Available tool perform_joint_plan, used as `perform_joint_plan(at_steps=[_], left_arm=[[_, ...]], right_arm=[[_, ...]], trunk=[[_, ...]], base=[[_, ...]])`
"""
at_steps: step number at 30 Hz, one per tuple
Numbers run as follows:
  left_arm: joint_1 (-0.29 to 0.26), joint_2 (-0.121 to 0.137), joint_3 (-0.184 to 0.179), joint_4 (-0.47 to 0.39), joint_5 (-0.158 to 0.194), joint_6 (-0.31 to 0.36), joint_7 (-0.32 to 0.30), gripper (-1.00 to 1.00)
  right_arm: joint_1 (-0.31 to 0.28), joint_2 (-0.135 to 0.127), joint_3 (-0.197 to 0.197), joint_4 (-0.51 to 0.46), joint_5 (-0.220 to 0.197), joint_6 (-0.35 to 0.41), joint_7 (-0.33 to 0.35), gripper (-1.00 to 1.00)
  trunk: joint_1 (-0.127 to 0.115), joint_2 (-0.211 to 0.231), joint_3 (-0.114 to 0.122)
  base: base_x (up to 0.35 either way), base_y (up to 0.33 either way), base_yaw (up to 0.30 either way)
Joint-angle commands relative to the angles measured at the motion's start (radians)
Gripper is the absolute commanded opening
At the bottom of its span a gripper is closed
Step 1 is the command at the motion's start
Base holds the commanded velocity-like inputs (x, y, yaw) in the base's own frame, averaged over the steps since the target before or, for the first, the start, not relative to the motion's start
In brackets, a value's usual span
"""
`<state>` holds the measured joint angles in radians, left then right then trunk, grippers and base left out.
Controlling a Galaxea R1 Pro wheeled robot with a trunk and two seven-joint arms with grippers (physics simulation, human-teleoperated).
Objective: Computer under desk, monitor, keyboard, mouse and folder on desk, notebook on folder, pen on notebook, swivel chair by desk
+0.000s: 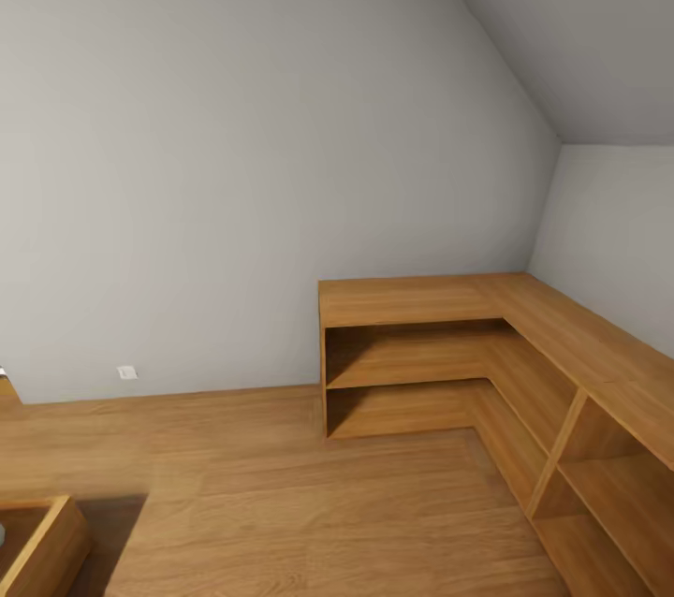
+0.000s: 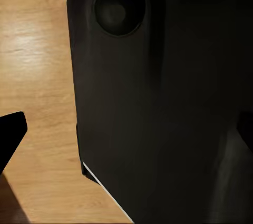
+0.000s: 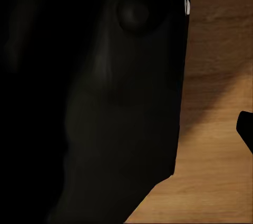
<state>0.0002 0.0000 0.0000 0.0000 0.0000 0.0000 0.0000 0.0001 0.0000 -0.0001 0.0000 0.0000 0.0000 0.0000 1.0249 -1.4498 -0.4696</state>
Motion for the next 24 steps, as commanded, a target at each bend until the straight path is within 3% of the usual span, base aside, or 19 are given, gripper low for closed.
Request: perform_joint_plan(at_steps=[1,5,12,24], left_arm=[[0.000,0.000,0.000,0.000,0.000,0.000,0.000,1.00],[-0.011,-0.023,0.001,-0.016,0.000,-0.005,0.005,1.00],[0.003,-0.041,0.004,-0.026,0.001,-0.003,0.005,1.00],[0.007,-0.043,0.005,-0.029,0.002,-0.003,0.005,1.00]], right_arm=[[0.000,0.000,0.000,0.000,0.000,0.000,0.000,1.00],[-0.008,0.020,0.002,0.012,0.009,-0.006,-0.003,1.00],[-0.008,0.018,0.004,-0.002,0.012,-0.024,-0.002,1.00],[-0.008,0.014,0.001,0.000,0.008,-0.091,0.003,1.00]], trunk=[[0.000,0.000,0.000],[-0.015,0.028,0.012],[-0.042,0.077,0.034],[-0.088,0.161,0.072]], base=[[0.000,0.000,0.000],[0.000,0.000,0.000],[0.000,0.000,0.000],[0.000,0.000,0.000]])
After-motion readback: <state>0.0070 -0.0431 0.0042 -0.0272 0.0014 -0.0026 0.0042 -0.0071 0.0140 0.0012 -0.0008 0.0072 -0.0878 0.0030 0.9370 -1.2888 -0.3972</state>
